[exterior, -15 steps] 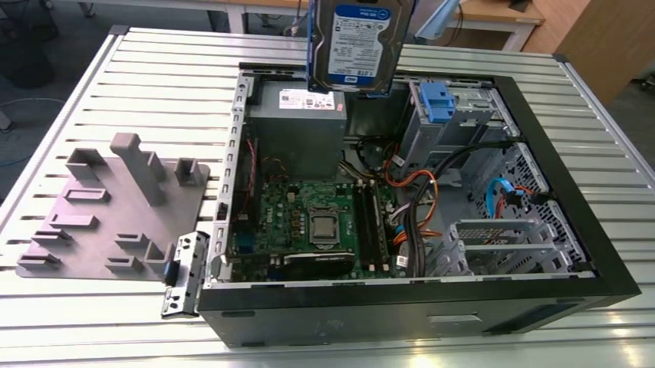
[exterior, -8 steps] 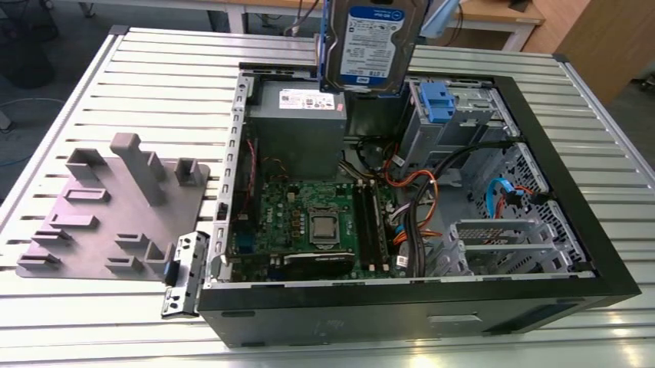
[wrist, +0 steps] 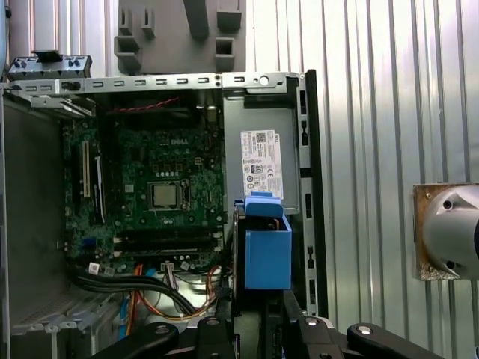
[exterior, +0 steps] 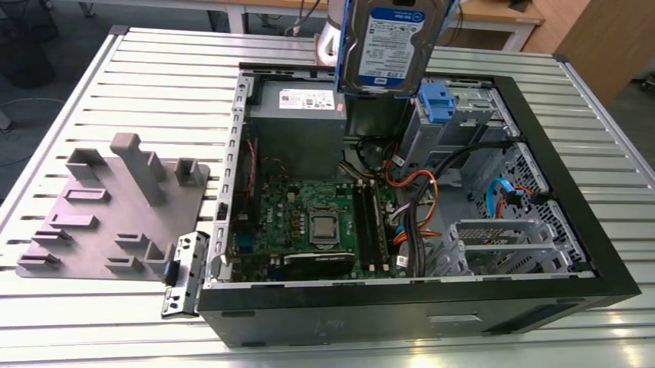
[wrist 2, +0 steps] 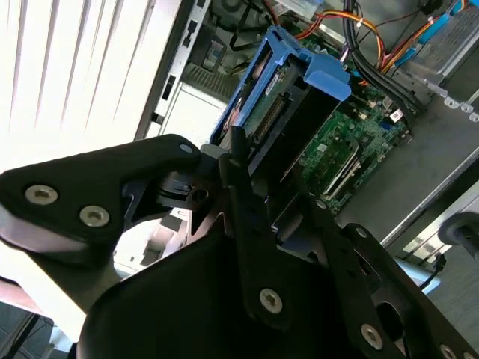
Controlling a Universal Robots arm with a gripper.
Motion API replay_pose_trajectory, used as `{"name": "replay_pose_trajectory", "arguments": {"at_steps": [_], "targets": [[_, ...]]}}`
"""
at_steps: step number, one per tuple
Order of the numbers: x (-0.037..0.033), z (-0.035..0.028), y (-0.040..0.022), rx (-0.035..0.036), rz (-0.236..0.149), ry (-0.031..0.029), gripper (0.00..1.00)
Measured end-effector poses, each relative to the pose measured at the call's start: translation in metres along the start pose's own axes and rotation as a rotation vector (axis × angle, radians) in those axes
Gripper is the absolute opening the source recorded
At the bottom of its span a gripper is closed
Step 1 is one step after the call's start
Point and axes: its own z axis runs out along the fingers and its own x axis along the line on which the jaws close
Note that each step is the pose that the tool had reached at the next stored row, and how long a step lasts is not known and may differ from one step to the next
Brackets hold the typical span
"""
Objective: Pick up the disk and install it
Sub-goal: 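Insert the disk into the insertion slot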
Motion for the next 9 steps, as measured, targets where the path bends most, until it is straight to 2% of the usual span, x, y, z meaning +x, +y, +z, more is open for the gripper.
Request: {"name": "replay_pose_trajectory", "arguments": {"at_steps": [4, 9], "targets": [[-0.0006, -0.0003, -0.0103, 0.0, 0.0, -0.0001, 0.35], [-0.0006, -0.0003, -0.0112, 0.0, 0.0, -0.0001, 0.35]]}}
